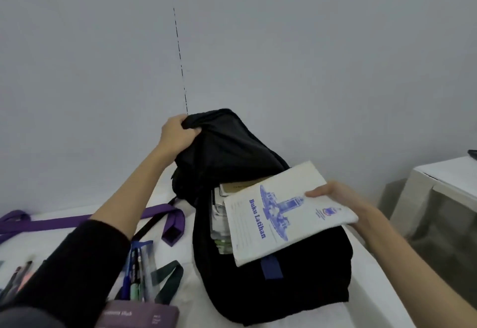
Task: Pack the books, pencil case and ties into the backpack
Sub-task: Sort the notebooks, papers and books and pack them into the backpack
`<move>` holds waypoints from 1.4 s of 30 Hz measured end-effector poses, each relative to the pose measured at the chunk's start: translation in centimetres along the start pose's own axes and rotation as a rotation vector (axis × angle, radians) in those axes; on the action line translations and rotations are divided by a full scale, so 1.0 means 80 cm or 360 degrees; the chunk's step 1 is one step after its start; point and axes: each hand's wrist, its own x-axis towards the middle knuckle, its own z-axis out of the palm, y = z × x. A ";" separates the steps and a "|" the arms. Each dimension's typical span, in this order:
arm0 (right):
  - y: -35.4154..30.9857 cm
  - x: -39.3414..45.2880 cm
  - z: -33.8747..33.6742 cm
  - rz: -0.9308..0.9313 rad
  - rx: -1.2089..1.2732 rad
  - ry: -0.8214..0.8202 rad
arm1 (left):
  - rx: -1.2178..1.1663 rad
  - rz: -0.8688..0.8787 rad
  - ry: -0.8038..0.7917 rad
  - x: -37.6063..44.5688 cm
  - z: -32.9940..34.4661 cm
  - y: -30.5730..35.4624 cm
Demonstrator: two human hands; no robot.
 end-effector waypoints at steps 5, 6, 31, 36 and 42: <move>0.019 0.037 0.012 -0.0173 0.0578 0.0245 | 0.0479 0.0667 -0.0078 0.014 0.021 0.088; 0.022 0.049 0.018 -0.0221 0.0722 0.0309 | 0.0559 0.0764 -0.0108 0.012 0.027 0.099; 0.019 0.149 0.069 -0.0698 -0.2495 0.0100 | 0.1146 0.1178 -0.0156 -0.005 0.035 0.115; 0.032 0.156 0.068 -0.0811 -0.2650 0.0287 | 0.1103 0.1203 -0.0186 -0.003 0.035 0.111; 0.026 0.154 0.070 -0.0854 -0.2633 0.0542 | 0.1084 0.1187 -0.0203 -0.004 0.036 0.110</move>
